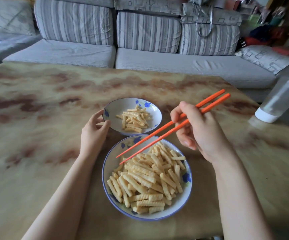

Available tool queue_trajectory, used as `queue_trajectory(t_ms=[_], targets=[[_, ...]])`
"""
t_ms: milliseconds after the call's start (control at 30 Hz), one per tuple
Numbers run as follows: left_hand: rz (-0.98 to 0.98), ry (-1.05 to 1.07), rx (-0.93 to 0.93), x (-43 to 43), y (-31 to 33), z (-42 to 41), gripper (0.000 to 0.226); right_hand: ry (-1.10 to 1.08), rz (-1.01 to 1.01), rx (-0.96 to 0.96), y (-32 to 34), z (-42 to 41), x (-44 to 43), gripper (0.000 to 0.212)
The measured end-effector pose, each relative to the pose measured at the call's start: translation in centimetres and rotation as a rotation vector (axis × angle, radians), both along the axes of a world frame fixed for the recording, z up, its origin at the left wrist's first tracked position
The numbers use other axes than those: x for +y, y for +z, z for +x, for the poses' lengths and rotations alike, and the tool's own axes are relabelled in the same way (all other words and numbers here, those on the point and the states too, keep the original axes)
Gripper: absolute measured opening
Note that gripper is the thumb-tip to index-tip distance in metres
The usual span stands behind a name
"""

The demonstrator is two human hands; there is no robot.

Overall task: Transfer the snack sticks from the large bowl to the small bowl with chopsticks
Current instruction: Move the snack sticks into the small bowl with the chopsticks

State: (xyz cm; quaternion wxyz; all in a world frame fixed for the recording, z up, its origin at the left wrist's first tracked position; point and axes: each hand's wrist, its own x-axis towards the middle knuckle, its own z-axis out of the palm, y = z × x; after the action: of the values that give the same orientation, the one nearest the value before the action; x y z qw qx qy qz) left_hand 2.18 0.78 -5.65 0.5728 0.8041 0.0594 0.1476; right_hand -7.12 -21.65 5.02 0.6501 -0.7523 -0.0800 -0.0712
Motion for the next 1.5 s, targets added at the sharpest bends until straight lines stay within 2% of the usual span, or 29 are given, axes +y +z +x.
queue_trajectory(t_ms=[267, 500, 733, 867, 967, 1233, 1500], targets=[[0.000, 0.002, 0.006, 0.0, 0.1, 0.0, 0.040, 0.028, -0.083, 0.071, 0.0, -0.1, 0.8, 0.043], [-0.006, 0.004, 0.000, 0.0, 0.0, 0.0, 0.040, -0.020, 0.050, 0.058, -0.3, 0.2, 1.1, 0.043], [-0.002, 0.010, -0.002, -0.1, 0.0, 0.0, 0.040, -0.297, 0.340, -0.108, -0.2, 1.1, -0.2, 0.045], [-0.007, 0.014, -0.001, -0.1, 0.0, 0.0, 0.041, -0.498, 0.356, -0.187, -0.9, 1.8, -0.7, 0.038], [0.007, 0.015, 0.002, -0.1, 0.1, -0.1, 0.041, -0.563, 0.340, -0.175, -2.0, 2.4, -0.7, 0.038], [0.003, 0.013, -0.001, -0.1, 0.1, -0.1, 0.039, -0.494, 0.290, -0.097, -3.9, 3.8, -0.3, 0.039], [-0.009, 0.009, -0.006, -0.1, 0.1, 0.0, 0.040, -0.392, 0.271, -0.097, -1.8, 2.6, -1.7, 0.039]])
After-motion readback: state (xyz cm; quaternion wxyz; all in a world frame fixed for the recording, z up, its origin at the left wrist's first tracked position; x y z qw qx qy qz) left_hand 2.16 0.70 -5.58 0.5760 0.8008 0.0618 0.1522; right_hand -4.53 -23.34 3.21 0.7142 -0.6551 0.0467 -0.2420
